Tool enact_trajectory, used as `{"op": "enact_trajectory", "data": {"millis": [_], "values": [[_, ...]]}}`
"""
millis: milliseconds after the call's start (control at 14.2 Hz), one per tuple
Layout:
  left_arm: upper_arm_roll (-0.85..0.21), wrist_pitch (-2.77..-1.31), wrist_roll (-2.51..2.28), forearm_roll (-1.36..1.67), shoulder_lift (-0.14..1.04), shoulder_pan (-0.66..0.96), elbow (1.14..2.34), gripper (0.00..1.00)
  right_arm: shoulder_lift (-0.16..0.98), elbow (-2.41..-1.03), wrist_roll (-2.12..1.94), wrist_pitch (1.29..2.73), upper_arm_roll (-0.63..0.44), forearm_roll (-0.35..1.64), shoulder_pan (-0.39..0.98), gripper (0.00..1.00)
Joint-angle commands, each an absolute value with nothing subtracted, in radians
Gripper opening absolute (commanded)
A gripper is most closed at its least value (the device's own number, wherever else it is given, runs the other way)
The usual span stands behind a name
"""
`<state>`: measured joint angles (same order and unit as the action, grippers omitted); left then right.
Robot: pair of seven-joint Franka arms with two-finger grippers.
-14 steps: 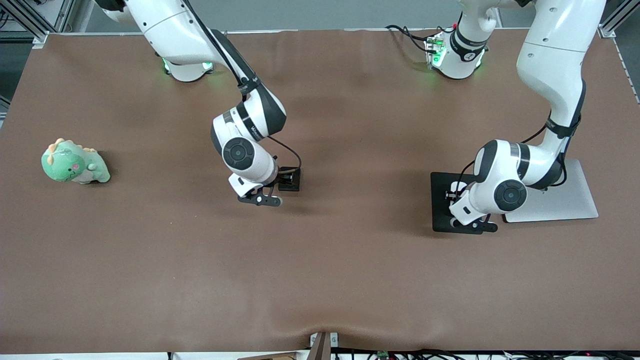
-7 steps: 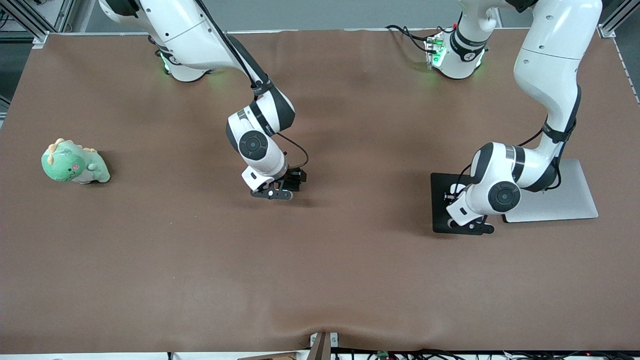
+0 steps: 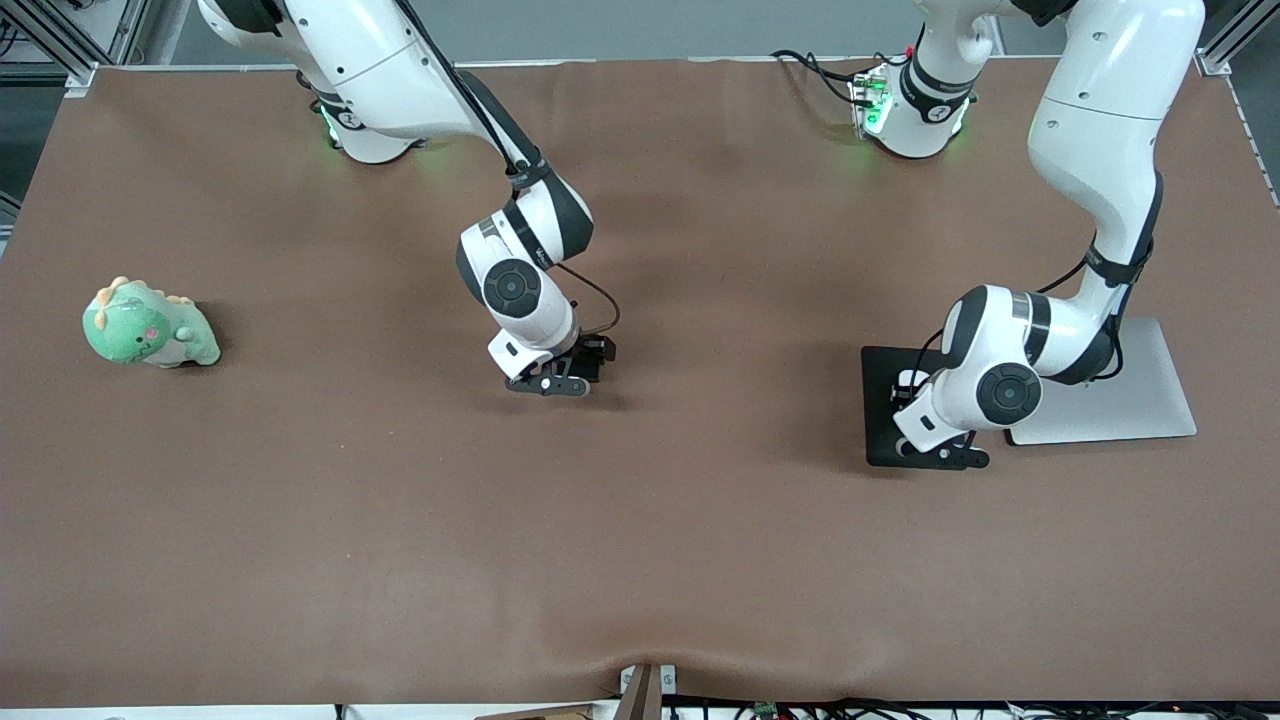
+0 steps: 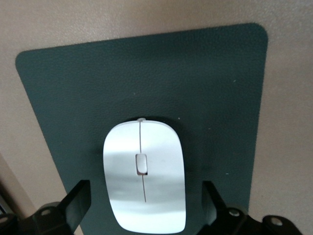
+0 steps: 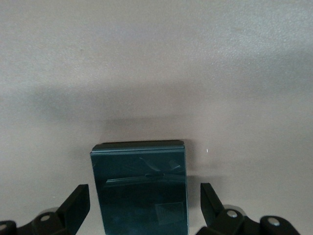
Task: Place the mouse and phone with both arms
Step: 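Release the mouse on the pad while the right gripper grasps the phone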
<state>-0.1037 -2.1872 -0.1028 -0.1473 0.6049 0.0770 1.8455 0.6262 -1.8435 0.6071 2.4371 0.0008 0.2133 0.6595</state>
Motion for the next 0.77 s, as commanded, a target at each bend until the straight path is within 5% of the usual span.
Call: {"op": "enact_trajectory", "data": {"millis": [0, 281, 422, 562, 703], "values": [[-0.114, -2.140, -0.117, -0.166, 0.554, 0.069, 1.845, 1.00, 0.637, -1.844, 0.640, 2.457, -0.009, 0.216, 0.684, 1.00], [-0.117, -2.080, -0.161, -0.166, 0.468, 0.078, 1.838, 1.00, 0.650, -1.842, 0.649, 2.470, -0.011, 0.216, 0.689, 0.99], [-0.124, -2.057, -0.160, -0.166, 0.430, 0.077, 1.833, 1.00, 0.650, -1.844, 0.637, 2.465, -0.011, 0.215, 0.686, 0.58], [-0.126, -2.017, -0.160, -0.164, 0.391, 0.078, 1.822, 1.00, 0.647, -1.836, 0.629, 2.451, -0.009, 0.215, 0.672, 0.00], [-0.136, -1.967, -0.173, -0.163, 0.359, 0.077, 1.803, 1.00, 0.635, -1.833, 0.624, 2.444, -0.011, 0.215, 0.651, 0.00]]}}
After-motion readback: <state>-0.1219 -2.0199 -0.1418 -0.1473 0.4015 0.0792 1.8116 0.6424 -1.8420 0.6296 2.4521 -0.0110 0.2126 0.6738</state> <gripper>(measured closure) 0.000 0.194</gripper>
